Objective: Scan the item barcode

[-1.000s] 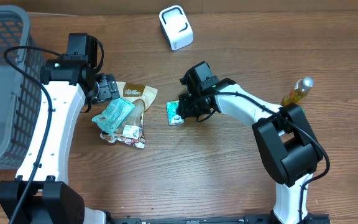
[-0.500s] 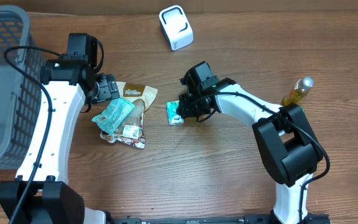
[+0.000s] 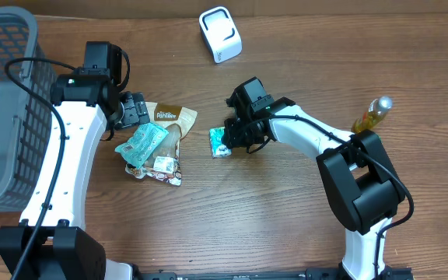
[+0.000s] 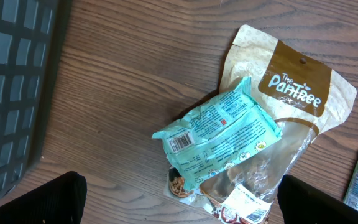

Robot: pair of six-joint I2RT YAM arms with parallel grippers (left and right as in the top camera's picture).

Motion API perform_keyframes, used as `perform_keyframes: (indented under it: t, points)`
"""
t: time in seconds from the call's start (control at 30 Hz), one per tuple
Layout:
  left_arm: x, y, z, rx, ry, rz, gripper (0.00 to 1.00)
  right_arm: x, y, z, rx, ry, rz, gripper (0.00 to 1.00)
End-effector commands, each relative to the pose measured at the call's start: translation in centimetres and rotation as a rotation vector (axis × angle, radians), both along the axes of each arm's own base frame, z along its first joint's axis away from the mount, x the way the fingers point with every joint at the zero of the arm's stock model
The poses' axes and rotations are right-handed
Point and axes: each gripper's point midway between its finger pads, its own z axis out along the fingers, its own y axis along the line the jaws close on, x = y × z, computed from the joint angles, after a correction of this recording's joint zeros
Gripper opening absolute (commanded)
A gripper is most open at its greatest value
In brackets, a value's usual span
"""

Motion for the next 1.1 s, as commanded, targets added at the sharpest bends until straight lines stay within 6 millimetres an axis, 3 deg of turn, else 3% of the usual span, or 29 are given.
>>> perform_keyframes:
  t: [0.0, 0.67, 0.8, 1.07]
  points:
    - [0.2, -0.1, 0.2, -0.001, -0.007, 0.007, 1.0, -0.9, -1.7, -2.0, -0.094, 0.02, -0.011, 0.04]
    - [0.2, -0.1, 0.2, -0.001, -0.007, 0.007, 1.0, -1.4, -1.3, -1.7, -0.065, 0.043, 0.0, 0.04]
    - [0.2, -0.1, 0.2, -0.001, -0.007, 0.007, 0.99, -2.0, -0.3, 1.4, 0.113, 0.072, 0.08, 0.04]
    - [0.2, -0.1, 0.2, -0.001, -0.007, 0.007, 1.0, -5.1, 0.0, 14.1, 0.725, 0.106, 0.312, 0.04]
